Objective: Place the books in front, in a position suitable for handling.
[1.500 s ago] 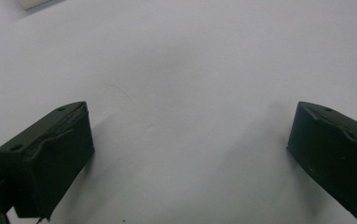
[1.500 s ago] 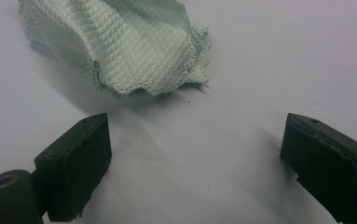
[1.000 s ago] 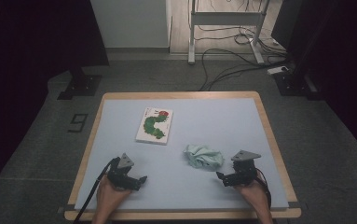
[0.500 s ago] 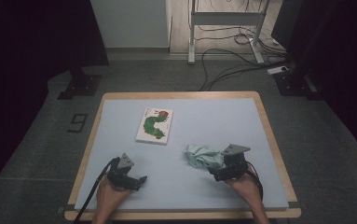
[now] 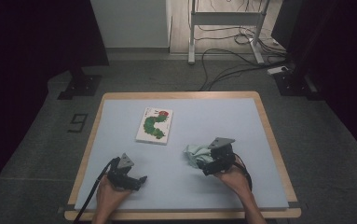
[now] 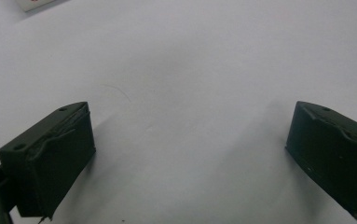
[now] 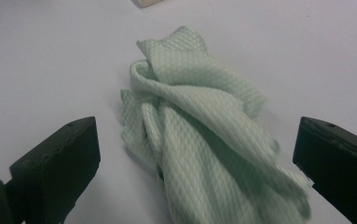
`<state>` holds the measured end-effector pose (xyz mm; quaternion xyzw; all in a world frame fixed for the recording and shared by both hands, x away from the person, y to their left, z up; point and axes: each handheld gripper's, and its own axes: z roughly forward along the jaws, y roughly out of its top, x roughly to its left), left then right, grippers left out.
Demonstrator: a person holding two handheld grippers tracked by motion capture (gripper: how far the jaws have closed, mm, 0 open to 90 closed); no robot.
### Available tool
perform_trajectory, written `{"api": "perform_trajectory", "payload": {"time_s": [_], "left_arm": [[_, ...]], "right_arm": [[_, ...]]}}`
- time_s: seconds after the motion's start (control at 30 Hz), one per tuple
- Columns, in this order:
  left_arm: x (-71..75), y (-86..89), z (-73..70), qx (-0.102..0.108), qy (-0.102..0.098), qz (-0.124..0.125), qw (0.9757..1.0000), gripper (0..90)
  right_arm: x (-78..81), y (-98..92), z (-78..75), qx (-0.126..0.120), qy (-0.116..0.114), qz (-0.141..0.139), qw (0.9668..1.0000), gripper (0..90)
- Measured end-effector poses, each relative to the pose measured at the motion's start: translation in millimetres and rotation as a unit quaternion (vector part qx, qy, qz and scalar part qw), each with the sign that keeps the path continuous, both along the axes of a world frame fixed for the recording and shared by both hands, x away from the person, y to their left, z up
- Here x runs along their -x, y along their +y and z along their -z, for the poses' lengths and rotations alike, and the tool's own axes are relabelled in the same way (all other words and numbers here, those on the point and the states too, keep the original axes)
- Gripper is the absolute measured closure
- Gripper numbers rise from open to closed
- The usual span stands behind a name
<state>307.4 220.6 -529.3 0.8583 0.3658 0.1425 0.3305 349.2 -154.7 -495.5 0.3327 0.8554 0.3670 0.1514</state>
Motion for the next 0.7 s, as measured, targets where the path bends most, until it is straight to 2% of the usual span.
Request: {"api": "perform_trajectory", "payload": {"time_s": [0.2,0.4,0.47,0.5,0.57,0.7], "left_arm": [[0.0,0.0,0.0,0.0,0.0,0.0,1.0,0.9],[0.1,0.0,0.0,0.0,0.0,0.0,1.0,0.9],[0.1,0.0,0.0,0.0,0.0,0.0,1.0,0.9],[0.1,0.0,0.0,0.0,0.0,0.0,1.0,0.9],[0.2,-0.1,0.0,0.0,0.0,0.0,1.0,1.1],[0.3,0.0,-0.1,0.001,0.0,0.001,1.0,1.6]], "right_arm": [[-11.3,13.4,6.6,0.009,0.015,-0.005,0.9998,2.8],[-21.7,21.7,17.8,0.025,0.029,-0.01,0.9992,16.5],[-23.6,23.2,22.0,0.035,0.039,-0.011,0.9986,26.1],[-24.8,22.9,24.5,0.03,0.046,-0.012,0.9984,28.1],[-24.5,21.4,24.0,0.025,0.047,-0.003,0.9986,37.2],[-22.3,20.1,20.4,0.028,0.053,-0.005,0.9982,56.9]]}}
